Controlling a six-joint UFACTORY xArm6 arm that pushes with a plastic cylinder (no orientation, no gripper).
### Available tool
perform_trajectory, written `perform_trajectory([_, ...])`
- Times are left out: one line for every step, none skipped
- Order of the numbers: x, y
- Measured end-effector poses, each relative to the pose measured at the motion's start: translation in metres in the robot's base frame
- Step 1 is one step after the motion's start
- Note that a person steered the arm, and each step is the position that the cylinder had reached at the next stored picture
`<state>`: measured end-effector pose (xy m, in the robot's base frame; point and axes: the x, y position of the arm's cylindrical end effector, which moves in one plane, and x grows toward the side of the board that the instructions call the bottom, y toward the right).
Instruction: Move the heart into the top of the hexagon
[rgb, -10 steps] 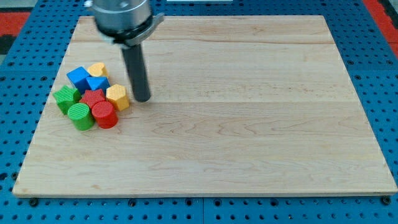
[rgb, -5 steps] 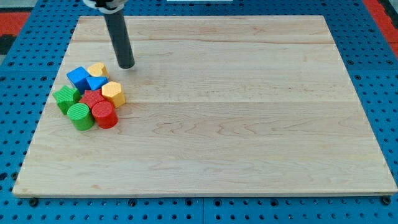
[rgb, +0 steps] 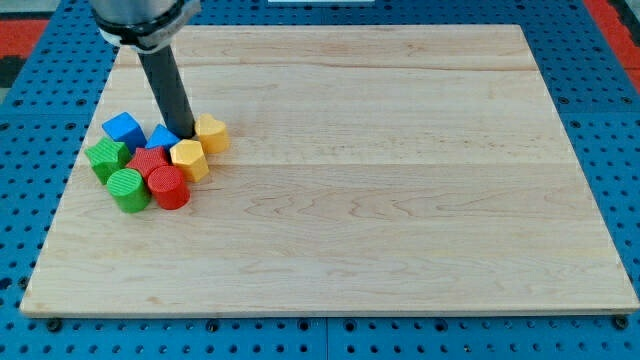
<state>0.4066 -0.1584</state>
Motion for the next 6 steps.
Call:
perform_trajectory([0.021, 0.008])
perform_trajectory([0.029, 0.008])
perform_trajectory([0.029, 0.054])
perform_trajectory([0.019, 0.131])
perform_trajectory([-0.028, 0.145])
perform_trajectory([-0.037, 0.090])
